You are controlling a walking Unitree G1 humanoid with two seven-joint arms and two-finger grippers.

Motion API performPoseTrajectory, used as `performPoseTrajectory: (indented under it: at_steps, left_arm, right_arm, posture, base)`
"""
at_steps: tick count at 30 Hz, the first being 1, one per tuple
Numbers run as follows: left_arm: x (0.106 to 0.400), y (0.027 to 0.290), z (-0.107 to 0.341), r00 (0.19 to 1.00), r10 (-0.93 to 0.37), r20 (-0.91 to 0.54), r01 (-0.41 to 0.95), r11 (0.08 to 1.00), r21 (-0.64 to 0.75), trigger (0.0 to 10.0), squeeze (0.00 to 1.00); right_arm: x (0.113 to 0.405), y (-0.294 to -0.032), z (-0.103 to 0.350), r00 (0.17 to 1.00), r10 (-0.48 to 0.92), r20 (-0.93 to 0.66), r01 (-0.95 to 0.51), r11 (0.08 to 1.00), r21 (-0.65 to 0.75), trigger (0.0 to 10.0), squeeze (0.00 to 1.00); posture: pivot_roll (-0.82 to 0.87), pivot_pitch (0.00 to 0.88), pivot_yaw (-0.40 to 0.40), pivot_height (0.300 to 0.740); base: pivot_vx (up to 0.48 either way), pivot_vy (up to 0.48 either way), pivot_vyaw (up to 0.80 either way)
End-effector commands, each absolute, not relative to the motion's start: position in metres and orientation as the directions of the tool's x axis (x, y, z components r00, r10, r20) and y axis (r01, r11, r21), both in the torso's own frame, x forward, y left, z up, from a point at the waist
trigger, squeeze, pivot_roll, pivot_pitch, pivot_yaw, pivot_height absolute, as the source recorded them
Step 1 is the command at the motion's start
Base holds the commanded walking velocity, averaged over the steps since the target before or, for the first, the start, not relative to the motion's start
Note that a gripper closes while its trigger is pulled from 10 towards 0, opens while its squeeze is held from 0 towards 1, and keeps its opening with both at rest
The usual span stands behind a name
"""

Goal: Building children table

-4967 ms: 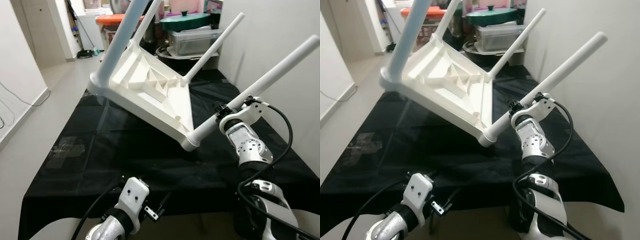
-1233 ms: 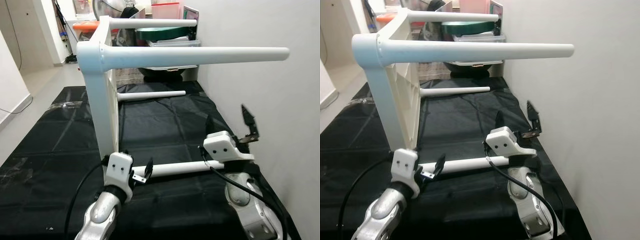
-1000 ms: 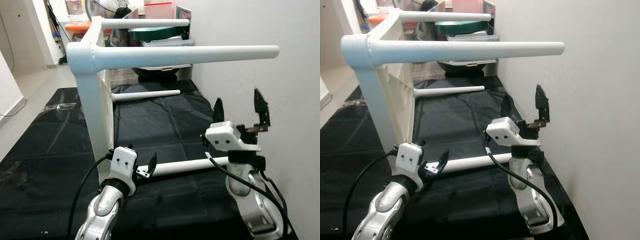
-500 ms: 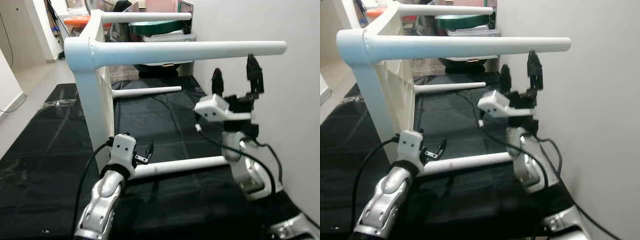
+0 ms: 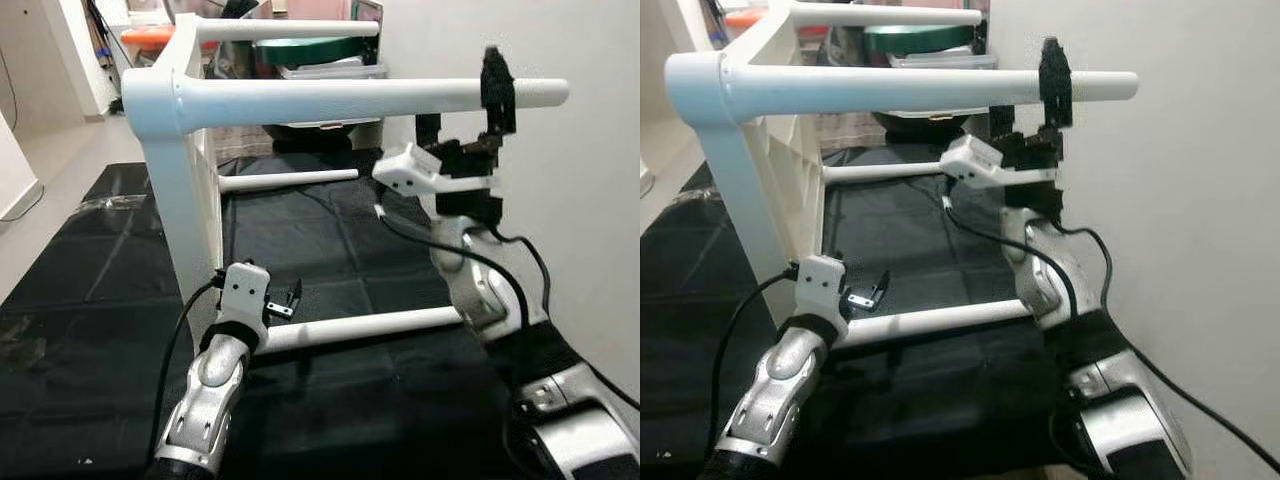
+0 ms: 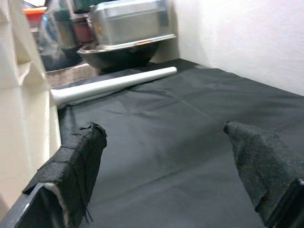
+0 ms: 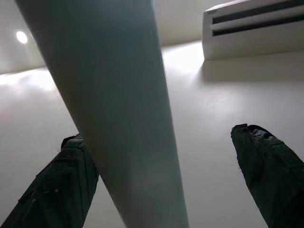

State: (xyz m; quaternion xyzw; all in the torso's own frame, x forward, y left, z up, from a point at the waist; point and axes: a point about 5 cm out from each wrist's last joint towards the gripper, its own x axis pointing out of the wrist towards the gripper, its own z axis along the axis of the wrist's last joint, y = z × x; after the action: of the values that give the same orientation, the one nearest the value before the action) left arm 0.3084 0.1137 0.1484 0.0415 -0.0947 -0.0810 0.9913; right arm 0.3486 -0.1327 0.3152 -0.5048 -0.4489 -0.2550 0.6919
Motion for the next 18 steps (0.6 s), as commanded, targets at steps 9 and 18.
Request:
performPoseTrajectory:
  at_steps: [9,18]
  left_arm:
    - [0.316,0.128,0.145,0.978,-0.108,0.179,0.085,0.987,0.133,10.0,0.00]
    - [0.325,0.145,0.144,0.984,-0.013,0.180,-0.015,0.988,0.151,10.0,0.00]
  right_arm:
    - [0.355,-0.118,0.321,0.439,0.129,0.889,0.808,0.376,-0.453,0.0,0.00]
    - [0.359,-0.119,0.320,0.445,0.122,0.887,0.799,0.394,-0.455,0.0,0.00]
  posture:
    - [0.10,0.000,-0.036,0.740]
    - [0.09,0.000,-0.031,0.740]
  base:
    - [0.000,0.000,0.00]
    - [0.000,0.000,0.00]
